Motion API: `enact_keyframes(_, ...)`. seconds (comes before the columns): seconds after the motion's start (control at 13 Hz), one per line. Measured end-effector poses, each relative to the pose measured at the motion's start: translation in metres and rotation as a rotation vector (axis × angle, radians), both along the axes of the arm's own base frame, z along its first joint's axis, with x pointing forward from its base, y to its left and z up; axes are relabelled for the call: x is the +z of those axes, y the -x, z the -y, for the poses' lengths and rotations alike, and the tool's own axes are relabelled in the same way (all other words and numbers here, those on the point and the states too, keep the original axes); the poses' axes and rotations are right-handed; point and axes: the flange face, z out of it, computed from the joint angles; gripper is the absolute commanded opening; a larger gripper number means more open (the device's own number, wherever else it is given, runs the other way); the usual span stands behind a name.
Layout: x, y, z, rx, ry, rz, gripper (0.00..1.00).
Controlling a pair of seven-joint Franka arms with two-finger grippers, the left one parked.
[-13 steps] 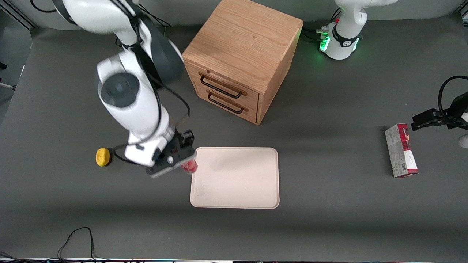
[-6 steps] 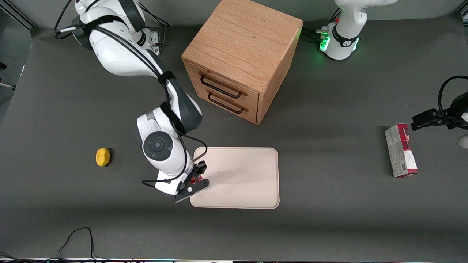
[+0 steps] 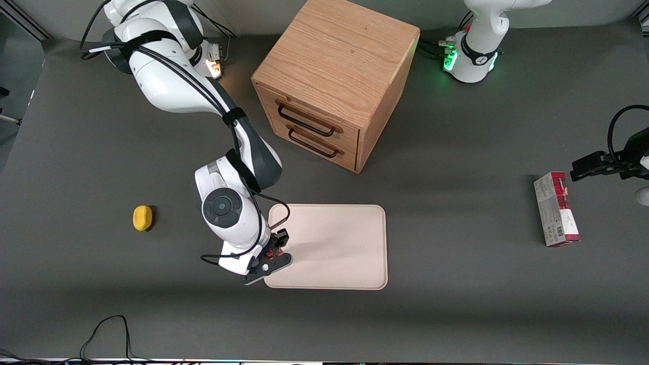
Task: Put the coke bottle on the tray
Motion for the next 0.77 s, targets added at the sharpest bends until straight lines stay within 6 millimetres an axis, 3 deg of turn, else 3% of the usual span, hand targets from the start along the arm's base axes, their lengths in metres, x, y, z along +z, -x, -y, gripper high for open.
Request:
enact_keyframes(0.15,0.014,-0.002,0.001,-0.003,-0.006,0.016,1.00)
enact_keyframes(0.23,0.033,-0.001,0.002,-0.004,-0.004,0.015,1.00)
enact_keyframes(0.38,0.089,0.008,0.008,-0.008,0.000,0.011,1.00)
enact_keyframes(0.54,0.159,0.025,0.018,-0.013,-0.005,0.024,1.00)
enact_keyframes(0.69,0.225,0.046,0.041,-0.035,0.013,0.022,1.00)
enact_keyframes(0.77,0.246,0.053,0.059,-0.060,0.031,0.016,1.00)
